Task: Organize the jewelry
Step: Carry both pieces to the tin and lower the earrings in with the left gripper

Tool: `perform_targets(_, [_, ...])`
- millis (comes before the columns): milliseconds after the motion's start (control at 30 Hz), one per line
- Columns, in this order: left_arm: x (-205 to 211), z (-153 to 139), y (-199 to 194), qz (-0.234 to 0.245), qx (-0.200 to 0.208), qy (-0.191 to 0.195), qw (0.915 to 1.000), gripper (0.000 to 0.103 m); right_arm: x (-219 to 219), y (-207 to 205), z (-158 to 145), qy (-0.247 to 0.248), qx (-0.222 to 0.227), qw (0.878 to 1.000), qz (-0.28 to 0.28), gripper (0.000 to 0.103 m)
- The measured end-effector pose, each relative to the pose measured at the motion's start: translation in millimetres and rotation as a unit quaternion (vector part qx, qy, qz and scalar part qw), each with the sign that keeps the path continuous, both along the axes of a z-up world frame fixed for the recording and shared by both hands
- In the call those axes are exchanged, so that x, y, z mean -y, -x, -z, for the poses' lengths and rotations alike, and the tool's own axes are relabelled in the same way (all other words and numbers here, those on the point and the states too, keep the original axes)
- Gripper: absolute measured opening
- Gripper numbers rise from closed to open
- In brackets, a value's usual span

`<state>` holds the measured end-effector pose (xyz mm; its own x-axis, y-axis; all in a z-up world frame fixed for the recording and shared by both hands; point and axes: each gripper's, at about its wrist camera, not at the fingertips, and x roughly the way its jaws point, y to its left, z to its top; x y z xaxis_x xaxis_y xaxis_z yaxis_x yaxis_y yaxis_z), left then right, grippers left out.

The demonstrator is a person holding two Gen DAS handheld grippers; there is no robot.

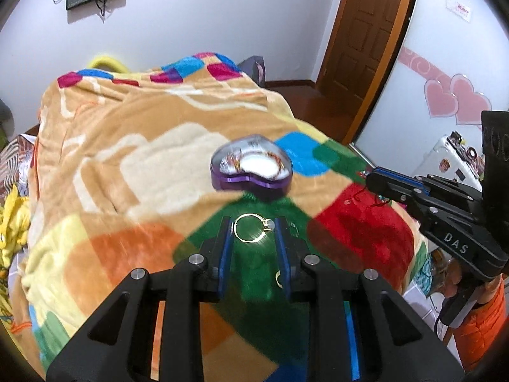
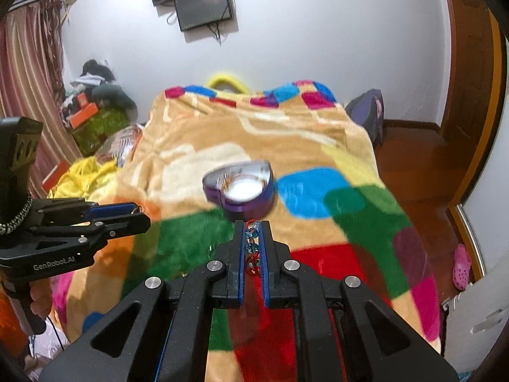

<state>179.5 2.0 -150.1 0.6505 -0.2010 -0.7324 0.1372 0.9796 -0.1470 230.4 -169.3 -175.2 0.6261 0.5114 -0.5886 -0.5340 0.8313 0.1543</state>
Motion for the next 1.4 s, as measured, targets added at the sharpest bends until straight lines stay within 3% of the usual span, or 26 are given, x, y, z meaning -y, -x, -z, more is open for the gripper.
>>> perform_targets(400, [-7.3, -15.6, -29.7, 0.002, 0.028, -0.009, 0.9996, 0.025, -17.7, -24.9, -24.9, -0.033, 0.03, 0.999, -0.006, 0.007])
perform_targets(733, [-10.6, -7.6, -57.5, 0.004, 0.026, -0.002, 0.9996, 0.025, -36.8, -44.4, -29.0, -0.046, 0.037, 0.998, -0.018, 0.007])
perform_targets(1133, [-15.4, 6.9, -87.5, 0.005, 0.014, 0.0, 0.9999, 0.025, -51.9, -75.9, -4.6, -0.048, 0.002, 0.999, -0.026, 0.007])
perform_targets(1400, [-13.8, 28.4, -103.6, 0.015, -0.016, 0.004, 0.9997, 0.025, -58.6, -92.1, 22.3, -0.027, -0.039, 0.998, -0.028, 0.007])
